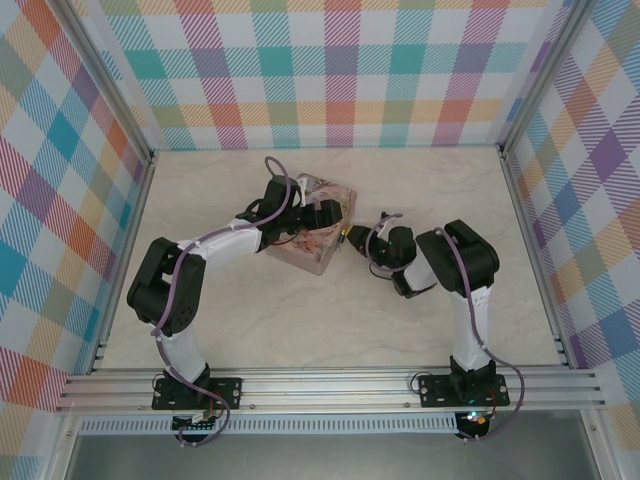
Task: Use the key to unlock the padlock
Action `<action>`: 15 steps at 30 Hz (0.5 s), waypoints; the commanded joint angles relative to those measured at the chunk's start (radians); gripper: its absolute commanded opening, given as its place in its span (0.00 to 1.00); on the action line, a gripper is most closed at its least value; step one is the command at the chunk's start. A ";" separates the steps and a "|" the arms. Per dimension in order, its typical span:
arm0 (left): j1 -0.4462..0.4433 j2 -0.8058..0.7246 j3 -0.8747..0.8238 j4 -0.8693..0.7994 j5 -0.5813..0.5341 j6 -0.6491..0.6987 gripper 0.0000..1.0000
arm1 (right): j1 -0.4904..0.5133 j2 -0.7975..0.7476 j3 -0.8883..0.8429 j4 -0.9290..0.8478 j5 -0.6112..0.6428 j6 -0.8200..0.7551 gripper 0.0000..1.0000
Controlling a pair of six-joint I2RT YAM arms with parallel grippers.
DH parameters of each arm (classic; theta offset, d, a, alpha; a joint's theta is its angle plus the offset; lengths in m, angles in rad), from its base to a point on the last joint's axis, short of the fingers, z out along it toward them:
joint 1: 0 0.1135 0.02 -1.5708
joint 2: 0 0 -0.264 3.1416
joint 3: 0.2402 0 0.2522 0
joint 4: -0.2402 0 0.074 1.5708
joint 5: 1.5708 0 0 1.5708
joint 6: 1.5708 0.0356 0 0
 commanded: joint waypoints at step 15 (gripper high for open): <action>0.004 -0.013 -0.085 -0.126 0.033 -0.018 0.96 | -0.080 -0.109 -0.036 -0.035 -0.232 -0.092 0.43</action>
